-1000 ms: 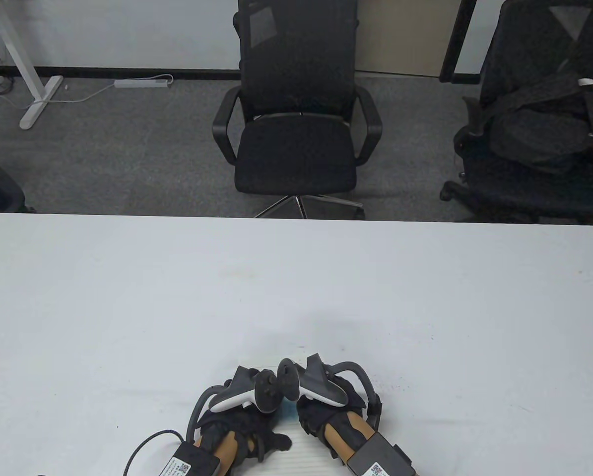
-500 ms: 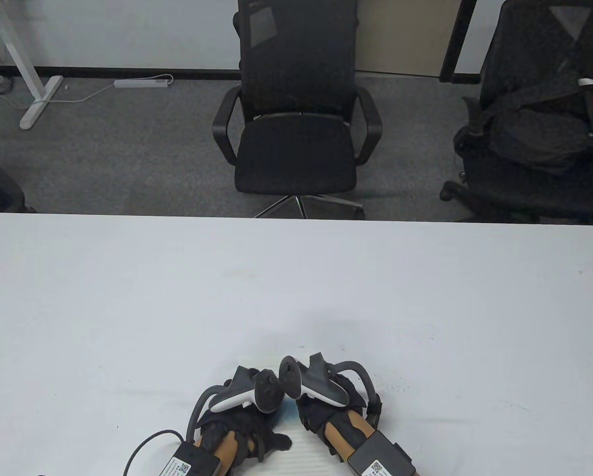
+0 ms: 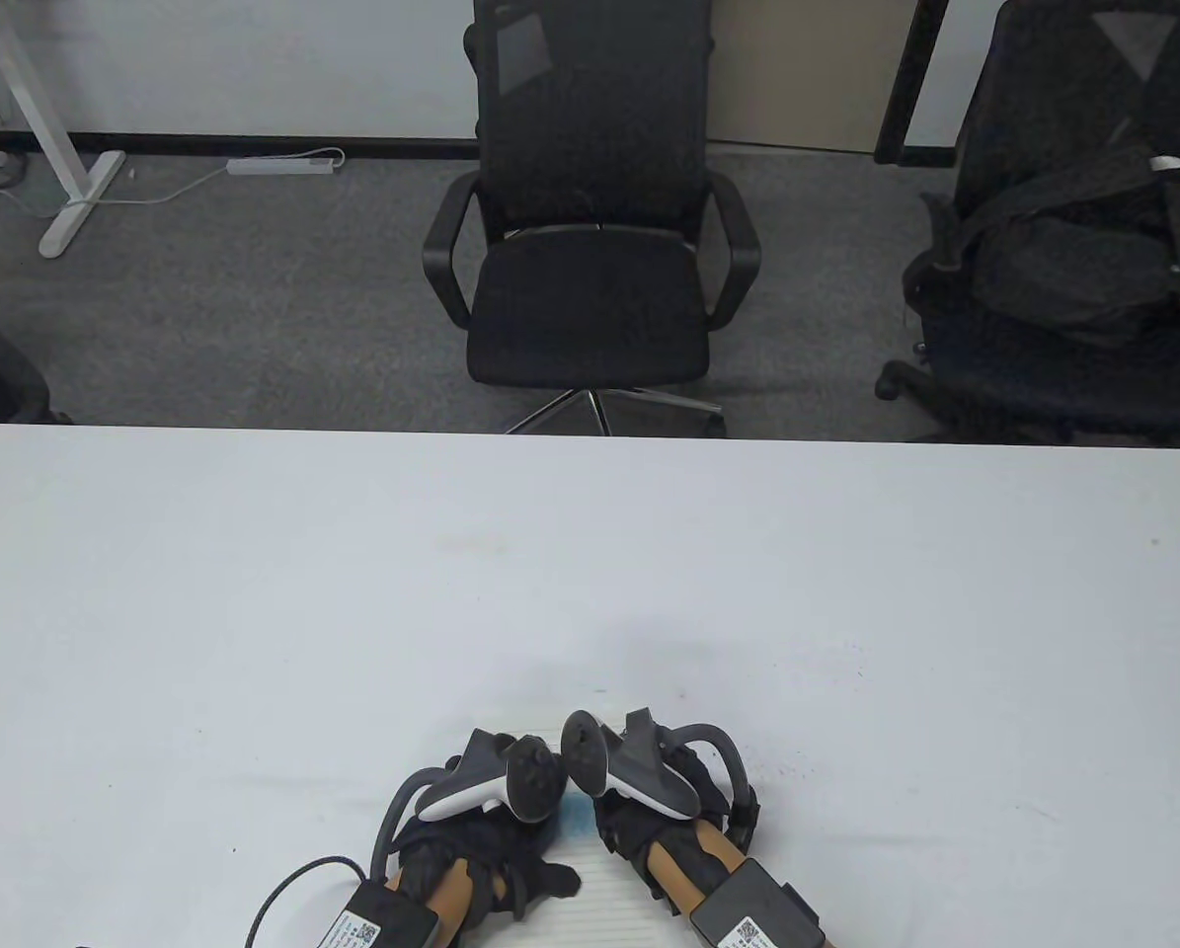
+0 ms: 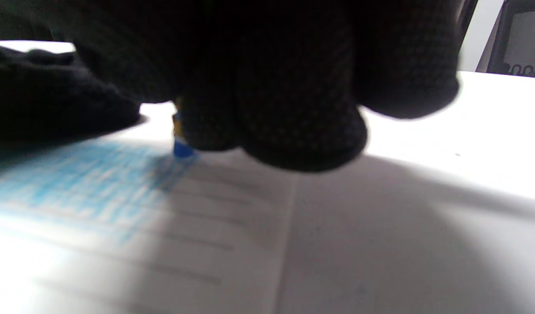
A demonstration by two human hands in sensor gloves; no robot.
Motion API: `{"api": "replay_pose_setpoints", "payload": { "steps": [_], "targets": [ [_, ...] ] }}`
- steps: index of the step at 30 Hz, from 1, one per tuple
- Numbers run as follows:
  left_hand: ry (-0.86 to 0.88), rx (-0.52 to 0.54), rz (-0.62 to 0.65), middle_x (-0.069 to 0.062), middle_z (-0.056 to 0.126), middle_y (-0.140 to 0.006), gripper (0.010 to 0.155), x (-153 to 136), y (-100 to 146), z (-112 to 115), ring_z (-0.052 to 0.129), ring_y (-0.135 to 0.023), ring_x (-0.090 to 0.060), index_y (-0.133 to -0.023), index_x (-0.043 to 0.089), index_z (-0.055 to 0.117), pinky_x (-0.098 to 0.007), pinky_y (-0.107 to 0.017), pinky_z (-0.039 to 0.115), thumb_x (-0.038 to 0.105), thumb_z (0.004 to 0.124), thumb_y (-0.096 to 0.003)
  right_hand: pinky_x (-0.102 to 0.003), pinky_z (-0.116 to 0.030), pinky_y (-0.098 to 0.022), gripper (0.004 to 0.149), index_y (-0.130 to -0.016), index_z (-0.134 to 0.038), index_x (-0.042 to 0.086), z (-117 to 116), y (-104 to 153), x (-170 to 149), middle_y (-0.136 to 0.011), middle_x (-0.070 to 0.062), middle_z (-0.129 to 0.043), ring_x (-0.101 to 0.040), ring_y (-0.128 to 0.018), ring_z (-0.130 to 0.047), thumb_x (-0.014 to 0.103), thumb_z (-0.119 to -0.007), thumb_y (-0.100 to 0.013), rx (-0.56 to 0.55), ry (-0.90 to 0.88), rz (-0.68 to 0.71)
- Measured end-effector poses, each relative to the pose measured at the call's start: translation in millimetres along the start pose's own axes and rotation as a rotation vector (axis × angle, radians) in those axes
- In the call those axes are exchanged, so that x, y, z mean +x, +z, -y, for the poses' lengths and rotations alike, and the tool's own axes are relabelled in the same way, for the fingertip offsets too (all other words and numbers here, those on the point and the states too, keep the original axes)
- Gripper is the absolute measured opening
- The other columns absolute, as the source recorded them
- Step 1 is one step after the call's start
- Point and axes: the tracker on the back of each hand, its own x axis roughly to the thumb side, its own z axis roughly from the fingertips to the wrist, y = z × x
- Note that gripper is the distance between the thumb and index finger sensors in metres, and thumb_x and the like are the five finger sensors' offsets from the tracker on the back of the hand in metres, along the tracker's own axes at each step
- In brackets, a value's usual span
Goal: Apply wax crayon on paper
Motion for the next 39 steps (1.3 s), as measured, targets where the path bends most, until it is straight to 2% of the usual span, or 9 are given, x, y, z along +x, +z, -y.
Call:
{"api": "replay_pose_setpoints", "payload": {
  "steps": [3,8,12,14,22,26,33,37,39],
  "targets": [
    [0.000,0.001,0.001,0.007,-0.012,-0.106,0.106,-0.1,0.1,0.1,-0.008,-0.105,-0.026,-0.105,0.037,-0.002,-0.063,-0.074,0.010,0.079,0.070,-0.0380,-0.040,-0.090,-0.038,0.041,-0.077,-0.088,0.025,2.8,-0.7,2.4,-0.056,-0.005,-0.099,-0.016,-0.034,-0.102,0.038,-0.082,-0.038,0.132,0.033,0.023],
    [0.000,0.000,0.001,0.007,-0.012,-0.106,0.106,-0.2,-0.2,0.0,-0.008,-0.105,-0.026,-0.105,0.037,-0.002,-0.063,-0.073,0.010,0.079,0.070,-0.0381,-0.039,-0.091,-0.036,0.042,-0.076,-0.089,0.025,-0.9,-0.1,-1.6,-0.055,-0.004,-0.100,-0.015,-0.032,-0.103,0.039,-0.082,-0.037,-0.045,-0.007,-0.018],
    [0.001,0.001,0.000,0.007,-0.012,-0.106,0.106,-0.2,-0.1,0.1,-0.008,-0.105,-0.025,-0.105,0.037,-0.002,-0.063,-0.073,0.010,0.078,0.070,-0.0381,-0.039,-0.091,-0.036,0.041,-0.075,-0.089,0.024,0.3,-0.3,1.0,-0.054,-0.005,-0.100,-0.016,-0.031,-0.102,0.038,-0.083,-0.037,0.014,0.009,0.002],
    [0.001,0.001,0.001,0.007,-0.012,-0.106,0.106,-0.2,-0.2,0.1,-0.008,-0.105,-0.025,-0.105,0.038,-0.002,-0.062,-0.074,0.010,0.079,0.070,-0.0382,-0.039,-0.091,-0.037,0.041,-0.076,-0.089,0.024,1.9,-0.5,3.1,-0.055,-0.005,-0.100,-0.016,-0.032,-0.102,0.039,-0.083,-0.038,0.137,0.018,0.035],
    [0.001,0.001,0.001,0.007,-0.012,-0.106,0.106,-0.2,-0.2,0.2,-0.008,-0.105,-0.025,-0.105,0.038,-0.002,-0.062,-0.073,0.010,0.079,0.070,-0.0381,-0.039,-0.091,-0.036,0.041,-0.075,-0.089,0.025,-2.4,1.0,3.4,-0.054,-0.004,-0.100,-0.015,-0.031,-0.102,0.039,-0.083,-0.037,-0.065,0.006,0.013],
    [0.001,0.001,0.001,0.007,-0.012,-0.106,0.106,-0.3,-0.2,0.2,-0.008,-0.105,-0.025,-0.105,0.037,-0.002,-0.062,-0.073,0.010,0.078,0.070,-0.0381,-0.039,-0.090,-0.037,0.041,-0.076,-0.089,0.025,1.1,-1.1,4.2,-0.055,-0.005,-0.100,-0.015,-0.032,-0.101,0.039,-0.083,-0.038,0.144,0.004,0.048],
    [0.001,0.000,0.001,0.007,-0.012,-0.106,0.106,-0.3,-0.2,0.2,-0.008,-0.105,-0.025,-0.105,0.037,-0.002,-0.062,-0.073,0.010,0.079,0.070,-0.0381,-0.039,-0.091,-0.037,0.041,-0.075,-0.089,0.026,-3.0,1.0,6.3,-0.055,-0.004,-0.100,-0.015,-0.032,-0.102,0.039,-0.083,-0.037,-0.084,-0.002,0.030],
    [0.000,0.000,0.001,0.007,-0.012,-0.106,0.106,-0.3,-0.2,0.2,-0.008,-0.105,-0.025,-0.105,0.037,-0.002,-0.062,-0.073,0.010,0.079,0.070,-0.0381,-0.040,-0.091,-0.037,0.041,-0.075,-0.089,0.025,1.4,-0.3,9.6,-0.055,-0.005,-0.100,-0.016,-0.032,-0.102,0.038,-0.082,-0.037,0.120,0.035,0.051],
    [0.001,0.000,0.001,0.007,-0.012,-0.106,0.106,-0.3,-0.4,0.2,-0.008,-0.105,-0.025,-0.105,0.037,-0.002,-0.062,-0.073,0.010,0.079,0.070,-0.0380,-0.040,-0.090,-0.038,0.041,-0.076,-0.089,0.025,1.1,1.2,9.9,-0.055,-0.005,-0.100,-0.016,-0.033,-0.102,0.038,-0.083,-0.038,0.113,0.030,0.066]
  ]
}}
